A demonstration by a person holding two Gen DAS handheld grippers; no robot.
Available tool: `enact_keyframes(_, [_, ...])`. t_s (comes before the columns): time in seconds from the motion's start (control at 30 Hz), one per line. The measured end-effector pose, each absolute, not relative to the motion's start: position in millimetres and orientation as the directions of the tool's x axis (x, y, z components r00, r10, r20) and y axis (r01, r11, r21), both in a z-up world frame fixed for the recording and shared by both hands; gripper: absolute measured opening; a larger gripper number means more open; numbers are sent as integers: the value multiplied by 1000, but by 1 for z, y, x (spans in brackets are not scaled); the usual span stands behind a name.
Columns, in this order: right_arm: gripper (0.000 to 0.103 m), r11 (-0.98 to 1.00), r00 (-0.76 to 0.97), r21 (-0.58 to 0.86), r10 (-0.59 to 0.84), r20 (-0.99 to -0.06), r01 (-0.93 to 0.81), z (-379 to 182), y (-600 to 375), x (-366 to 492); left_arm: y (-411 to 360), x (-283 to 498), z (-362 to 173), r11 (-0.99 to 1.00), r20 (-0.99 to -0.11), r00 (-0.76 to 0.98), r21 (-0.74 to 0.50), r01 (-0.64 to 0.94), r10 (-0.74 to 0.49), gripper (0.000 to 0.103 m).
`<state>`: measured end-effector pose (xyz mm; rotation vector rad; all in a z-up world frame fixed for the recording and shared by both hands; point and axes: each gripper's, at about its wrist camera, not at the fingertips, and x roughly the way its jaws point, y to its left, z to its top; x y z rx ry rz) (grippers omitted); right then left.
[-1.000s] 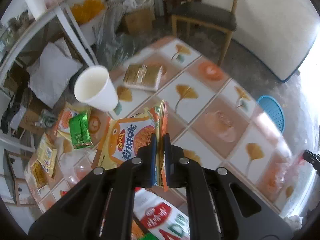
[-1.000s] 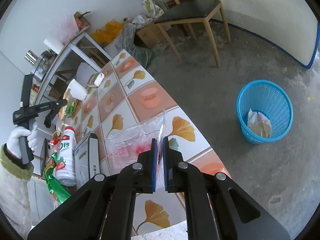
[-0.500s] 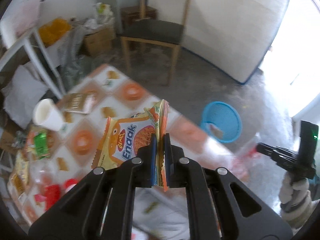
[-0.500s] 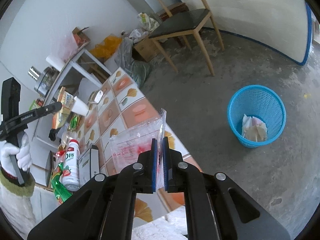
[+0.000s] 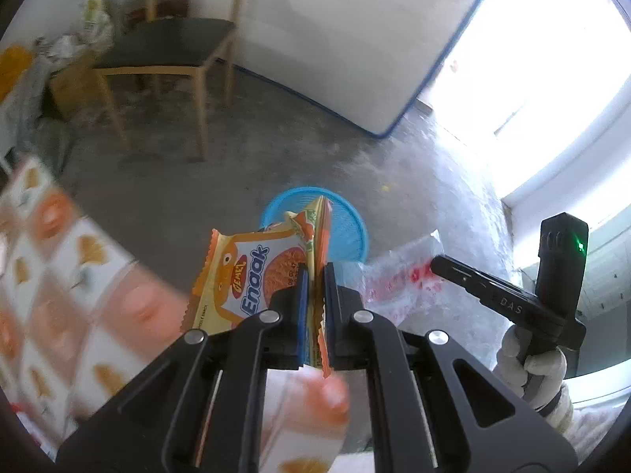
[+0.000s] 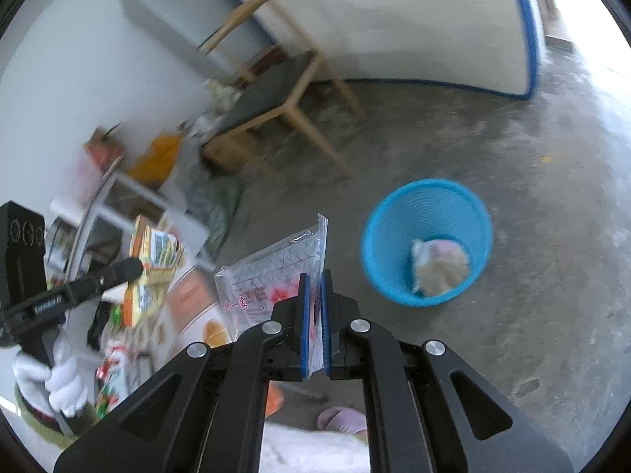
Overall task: Collect trash
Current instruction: 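Carry both items over the blue wastebasket and open both tools to drop them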
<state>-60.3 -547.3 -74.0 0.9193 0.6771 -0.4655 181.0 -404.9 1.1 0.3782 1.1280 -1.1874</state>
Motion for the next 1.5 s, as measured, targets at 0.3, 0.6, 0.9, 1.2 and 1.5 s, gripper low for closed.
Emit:
enact_keyframes(0.3, [5, 373, 578, 482, -211, -788, 793, -133, -625, -74, -510, 159, -78, 362, -852, -204, -406, 839, -483, 9])
enact_keyframes(0.6, [10, 252, 518, 465, -217, -827, 848, -197, -671, -51, -563, 164, -127, 403, -864, -195, -403, 822, -465, 32])
enact_keyframes(0.9, [38, 156, 520, 498, -181, -834, 853, -247, -681, -54, -554, 172, -126, 440, -836, -167, -432, 788, -523, 58])
enact_keyframes(1.2, [38, 198, 539, 505, -199, -819, 840, -223, -661, -78, -515, 171, -93, 421, -791, -140, -456, 784, -596, 58])
enact_keyframes(1.5, [42, 385, 598, 498, -208, -774, 777, -151, -613, -85, -431, 163, -14, 430, -725, -21, -431, 793, -688, 61])
